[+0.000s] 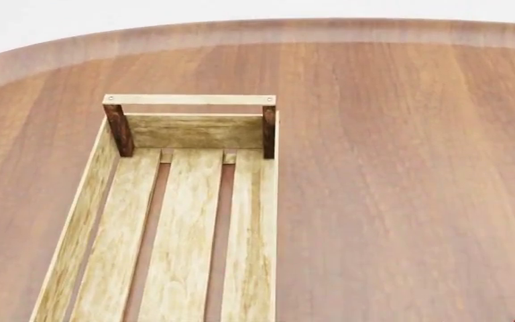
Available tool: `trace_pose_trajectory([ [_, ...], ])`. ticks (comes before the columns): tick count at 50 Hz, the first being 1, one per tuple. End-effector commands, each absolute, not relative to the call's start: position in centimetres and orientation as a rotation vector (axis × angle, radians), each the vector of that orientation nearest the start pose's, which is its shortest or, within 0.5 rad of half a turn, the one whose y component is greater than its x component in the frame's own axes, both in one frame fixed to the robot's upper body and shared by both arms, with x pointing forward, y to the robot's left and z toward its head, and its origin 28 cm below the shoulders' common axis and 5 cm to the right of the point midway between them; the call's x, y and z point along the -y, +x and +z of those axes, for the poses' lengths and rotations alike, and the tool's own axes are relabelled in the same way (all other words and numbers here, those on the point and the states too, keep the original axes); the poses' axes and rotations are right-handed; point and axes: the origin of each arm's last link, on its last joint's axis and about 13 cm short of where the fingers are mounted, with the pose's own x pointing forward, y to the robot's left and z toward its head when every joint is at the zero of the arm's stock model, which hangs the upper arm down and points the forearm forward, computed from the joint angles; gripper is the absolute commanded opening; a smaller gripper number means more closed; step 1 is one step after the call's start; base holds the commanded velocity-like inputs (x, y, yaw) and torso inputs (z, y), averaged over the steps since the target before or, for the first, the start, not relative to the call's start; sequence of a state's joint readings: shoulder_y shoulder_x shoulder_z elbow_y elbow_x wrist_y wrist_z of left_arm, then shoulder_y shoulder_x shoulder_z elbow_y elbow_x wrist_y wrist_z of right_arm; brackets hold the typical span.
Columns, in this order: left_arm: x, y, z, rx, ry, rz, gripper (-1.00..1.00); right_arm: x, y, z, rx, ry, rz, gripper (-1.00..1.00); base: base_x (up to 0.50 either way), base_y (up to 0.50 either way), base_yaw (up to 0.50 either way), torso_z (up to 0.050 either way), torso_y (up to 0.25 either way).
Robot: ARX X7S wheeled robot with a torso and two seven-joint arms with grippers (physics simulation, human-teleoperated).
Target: Pick up the cream cheese and put it in the tray.
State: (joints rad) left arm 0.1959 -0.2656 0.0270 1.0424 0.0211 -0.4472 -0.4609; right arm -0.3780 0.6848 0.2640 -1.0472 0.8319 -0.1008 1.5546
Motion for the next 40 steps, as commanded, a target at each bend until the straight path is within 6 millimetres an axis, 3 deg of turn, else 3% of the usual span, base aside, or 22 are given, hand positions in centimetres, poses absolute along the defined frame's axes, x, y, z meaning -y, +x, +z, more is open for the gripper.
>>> trace_pose_trajectory([
  [1,-22.9,13.7,15.5,0.428,0.179,0.350,1.00,16.3,10.7,20.2,0.404,0.645,-1.155,1.00,0.00,0.00,0.00,0.000,0.000],
  [8,-23.0,13.7,15.5,0.428,0.180,0.351,1.00,16.3,10.6,20.1,0.383,0.661,-1.179,1.00,0.00,0.00,0.00,0.000,0.000],
  [22,-22.9,13.8,15.4,0.427,0.181,0.353,1.00,16.7,11.2,19.2,0.118,0.639,-1.320,1.00,0.00,0.00,0.00,0.000,0.000],
  [40,-22.9,13.8,15.4,0.426,0.184,0.354,1.00,16.6,11.7,19.1,-0.011,0.657,-1.275,1.00,0.00,0.00,0.00,0.000,0.000],
])
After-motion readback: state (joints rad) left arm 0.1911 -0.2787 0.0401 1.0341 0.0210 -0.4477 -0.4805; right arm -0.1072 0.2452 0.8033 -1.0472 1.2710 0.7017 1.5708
